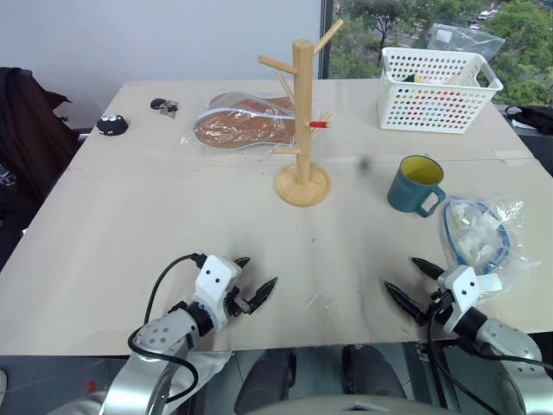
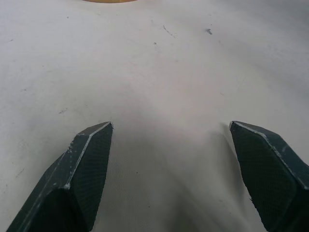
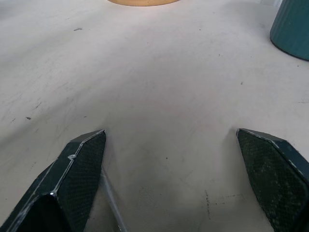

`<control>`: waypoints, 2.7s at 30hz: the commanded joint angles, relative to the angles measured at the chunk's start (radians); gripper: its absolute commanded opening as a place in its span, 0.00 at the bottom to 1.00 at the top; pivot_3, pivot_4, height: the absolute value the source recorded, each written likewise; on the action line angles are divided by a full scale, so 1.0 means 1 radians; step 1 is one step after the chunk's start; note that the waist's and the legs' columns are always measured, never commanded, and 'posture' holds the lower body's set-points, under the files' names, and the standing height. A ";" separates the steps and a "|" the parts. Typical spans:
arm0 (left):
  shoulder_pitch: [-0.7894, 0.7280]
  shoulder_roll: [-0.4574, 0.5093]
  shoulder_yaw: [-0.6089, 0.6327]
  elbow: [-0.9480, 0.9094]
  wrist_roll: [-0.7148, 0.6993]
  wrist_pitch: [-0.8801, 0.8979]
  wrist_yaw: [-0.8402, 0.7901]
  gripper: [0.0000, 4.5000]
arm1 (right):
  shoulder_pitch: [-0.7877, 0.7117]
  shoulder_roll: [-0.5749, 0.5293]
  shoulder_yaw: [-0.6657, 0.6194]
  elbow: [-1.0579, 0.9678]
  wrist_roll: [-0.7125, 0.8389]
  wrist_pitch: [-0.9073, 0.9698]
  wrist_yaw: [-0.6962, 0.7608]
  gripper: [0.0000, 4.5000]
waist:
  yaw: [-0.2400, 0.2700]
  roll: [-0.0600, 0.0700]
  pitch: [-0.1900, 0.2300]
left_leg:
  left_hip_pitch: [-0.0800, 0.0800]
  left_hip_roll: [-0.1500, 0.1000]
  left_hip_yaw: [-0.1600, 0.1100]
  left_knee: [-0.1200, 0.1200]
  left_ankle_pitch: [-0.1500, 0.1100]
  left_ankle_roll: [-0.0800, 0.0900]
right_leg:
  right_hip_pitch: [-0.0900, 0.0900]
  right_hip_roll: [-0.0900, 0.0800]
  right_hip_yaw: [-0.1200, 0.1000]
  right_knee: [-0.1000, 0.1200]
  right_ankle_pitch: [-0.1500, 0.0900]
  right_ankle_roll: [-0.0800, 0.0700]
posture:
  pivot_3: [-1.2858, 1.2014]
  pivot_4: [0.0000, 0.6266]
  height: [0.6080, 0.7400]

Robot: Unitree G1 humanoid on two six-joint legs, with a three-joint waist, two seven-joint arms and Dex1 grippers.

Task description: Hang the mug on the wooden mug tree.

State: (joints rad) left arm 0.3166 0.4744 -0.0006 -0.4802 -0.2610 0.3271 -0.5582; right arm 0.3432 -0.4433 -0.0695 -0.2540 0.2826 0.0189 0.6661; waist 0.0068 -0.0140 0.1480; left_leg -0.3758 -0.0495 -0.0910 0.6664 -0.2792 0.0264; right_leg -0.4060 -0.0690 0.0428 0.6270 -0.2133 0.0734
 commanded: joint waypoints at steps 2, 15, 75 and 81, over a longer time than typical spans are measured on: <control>-0.012 -0.009 -0.002 -0.015 -0.003 -0.009 0.004 0.89 | -0.006 -0.001 0.005 0.027 -0.014 0.002 -0.005 0.97 | 0.000 0.000 0.000 | 0.000 0.000 0.000 0.000 0.000 0.000 | 0.000 0.000 0.000 0.000 0.000 0.000 | 0.52 0.24 1.00; -0.011 -0.014 0.027 0.005 -0.010 -0.019 0.002 0.89 | -0.003 -0.012 -0.007 0.023 -0.014 0.004 -0.006 0.97 | -0.001 -0.001 0.000 | 0.000 0.000 0.000 0.000 0.000 0.000 | 0.000 0.000 0.000 0.000 0.000 0.000 | 0.52 0.24 1.00; -0.658 0.058 -0.093 -0.050 -0.192 0.203 -0.162 0.89 | -0.433 0.259 -0.102 0.147 -0.188 0.104 -0.591 0.97 | -0.021 0.004 0.003 | -0.004 -0.001 0.001 -0.002 0.003 -0.005 | -0.005 0.002 0.001 0.000 0.003 0.003 | 0.52 0.24 1.00; -0.655 0.067 -0.083 -0.044 -0.172 0.178 -0.159 0.89 | -0.479 0.253 -0.121 0.241 -0.196 0.039 -0.603 0.97 | -0.021 0.004 0.003 | -0.004 -0.001 0.001 -0.002 0.003 -0.005 | -0.005 0.002 0.002 0.000 0.003 0.003 | 0.52 0.24 1.00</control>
State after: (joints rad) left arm -0.3330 0.5388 -0.1146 -0.5122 -0.4325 0.5300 -0.7213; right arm -0.1165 -0.1820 -0.1723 -0.0027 0.0902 0.0958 0.0772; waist -0.0147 -0.0101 0.1511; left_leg -0.3797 -0.0501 -0.0899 0.6640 -0.2760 0.0212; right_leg -0.4112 -0.0666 0.0443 0.6271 -0.2107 0.0768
